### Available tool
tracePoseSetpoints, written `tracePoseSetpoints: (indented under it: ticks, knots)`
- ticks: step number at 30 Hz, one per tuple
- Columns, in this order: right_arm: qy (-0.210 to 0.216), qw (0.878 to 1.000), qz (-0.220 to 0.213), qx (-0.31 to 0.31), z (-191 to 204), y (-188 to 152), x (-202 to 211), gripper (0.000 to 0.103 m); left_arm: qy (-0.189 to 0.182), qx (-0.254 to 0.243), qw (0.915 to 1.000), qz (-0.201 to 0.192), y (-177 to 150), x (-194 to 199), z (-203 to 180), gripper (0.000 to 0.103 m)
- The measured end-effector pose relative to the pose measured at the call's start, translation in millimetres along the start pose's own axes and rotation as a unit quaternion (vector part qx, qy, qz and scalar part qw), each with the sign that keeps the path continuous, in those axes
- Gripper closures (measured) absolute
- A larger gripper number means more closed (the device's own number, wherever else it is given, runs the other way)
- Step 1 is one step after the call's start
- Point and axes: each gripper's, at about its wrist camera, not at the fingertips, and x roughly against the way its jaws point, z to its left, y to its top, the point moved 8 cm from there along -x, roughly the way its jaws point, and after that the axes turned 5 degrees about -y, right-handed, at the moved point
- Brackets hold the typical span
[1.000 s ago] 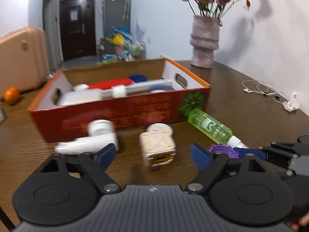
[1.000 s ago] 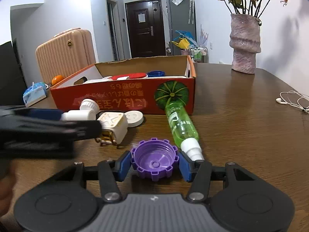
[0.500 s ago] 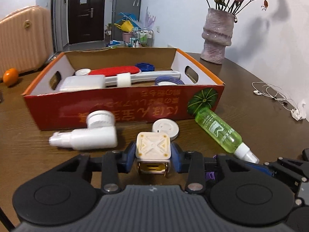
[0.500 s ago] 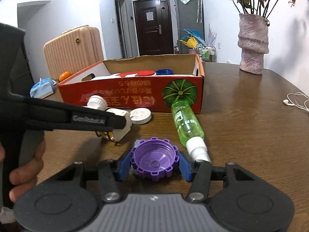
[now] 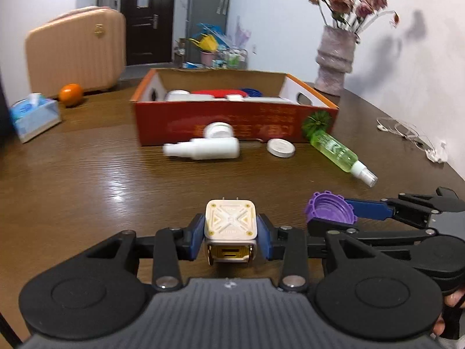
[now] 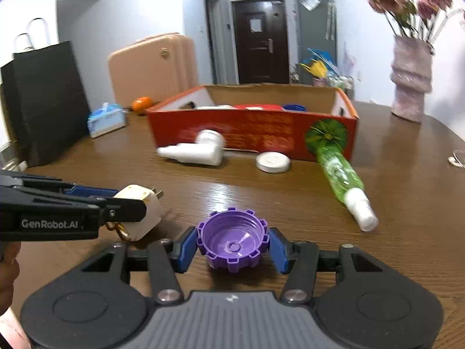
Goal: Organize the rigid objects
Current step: 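Lower the cube plug and purple cap into the box and open both tools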
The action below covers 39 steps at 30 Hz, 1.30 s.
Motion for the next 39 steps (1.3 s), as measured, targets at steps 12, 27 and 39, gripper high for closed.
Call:
tracePoseSetpoints:
  ticks: [12, 27, 39]
  knots:
    - [0.028, 0.998, -0.034, 0.033, 47.3, 5.7, 36.4, 0.051, 0.008, 0.006, 0.9993, -0.036, 13.9, 23.7, 13.0, 0.064]
    - [-0.024, 0.994, -0.108, 0.012, -36.3, 140.7, -7.7, 0.051, -0.004, -0.011, 0.9999, -0.001, 164.4, -90.4, 64.6, 0.064]
    - [-0.081, 0.996, 0.039, 0.023, -88.2, 160.2, -145.4, 0.052, 0.028, -0.01, 0.9978, 0.06, 157.5, -176.9, 96.3, 0.061]
